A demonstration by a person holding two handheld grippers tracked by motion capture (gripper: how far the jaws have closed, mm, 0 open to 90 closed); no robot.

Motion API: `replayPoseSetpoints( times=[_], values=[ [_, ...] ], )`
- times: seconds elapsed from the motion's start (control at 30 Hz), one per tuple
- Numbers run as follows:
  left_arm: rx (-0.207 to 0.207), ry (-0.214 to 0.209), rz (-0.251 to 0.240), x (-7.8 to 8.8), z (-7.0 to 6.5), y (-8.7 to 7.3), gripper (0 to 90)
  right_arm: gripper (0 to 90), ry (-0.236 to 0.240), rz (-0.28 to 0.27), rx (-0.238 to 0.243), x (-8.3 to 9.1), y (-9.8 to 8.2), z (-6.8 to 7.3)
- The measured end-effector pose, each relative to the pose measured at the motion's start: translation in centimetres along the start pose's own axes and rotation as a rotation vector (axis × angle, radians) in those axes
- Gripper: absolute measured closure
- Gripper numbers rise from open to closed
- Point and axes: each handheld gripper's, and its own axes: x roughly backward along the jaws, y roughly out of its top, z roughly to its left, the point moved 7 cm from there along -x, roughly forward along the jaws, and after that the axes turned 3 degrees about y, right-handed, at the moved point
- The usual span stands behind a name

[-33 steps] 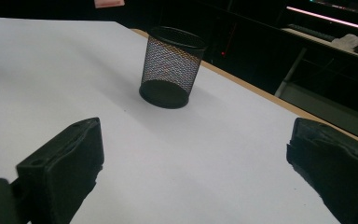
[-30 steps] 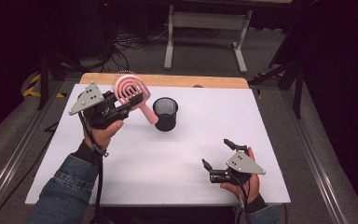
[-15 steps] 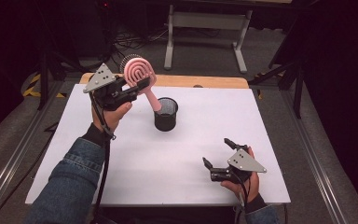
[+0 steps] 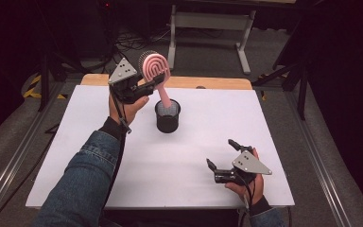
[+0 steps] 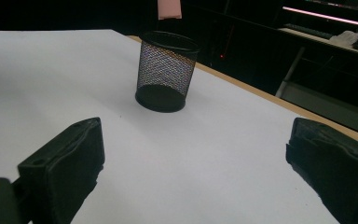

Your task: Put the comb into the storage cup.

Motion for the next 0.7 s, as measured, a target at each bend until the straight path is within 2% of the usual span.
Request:
replayPoseSetpoints(
  times=[0.1, 0.3, 0.7],
  values=[
    [0.008, 0.002, 0.011, -0.4, -0.1, -0.3, 63.2, 4.6, 0.001, 0.0, 0.001, 0.0, 0.0, 0.0],
    [-0.002, 0.006, 0.031, -1.0, -0.1, -1.0, 63.2, 4.6, 0.004, -0.001, 0.004, 0.0, 0.0, 0.1],
    [0.028, -0.006, 0.071, -2.3, -0.5, -3.4, 63.2, 4.6, 0.008, 0.005, 0.004, -0.1, 0.0, 0.1]
  ],
)
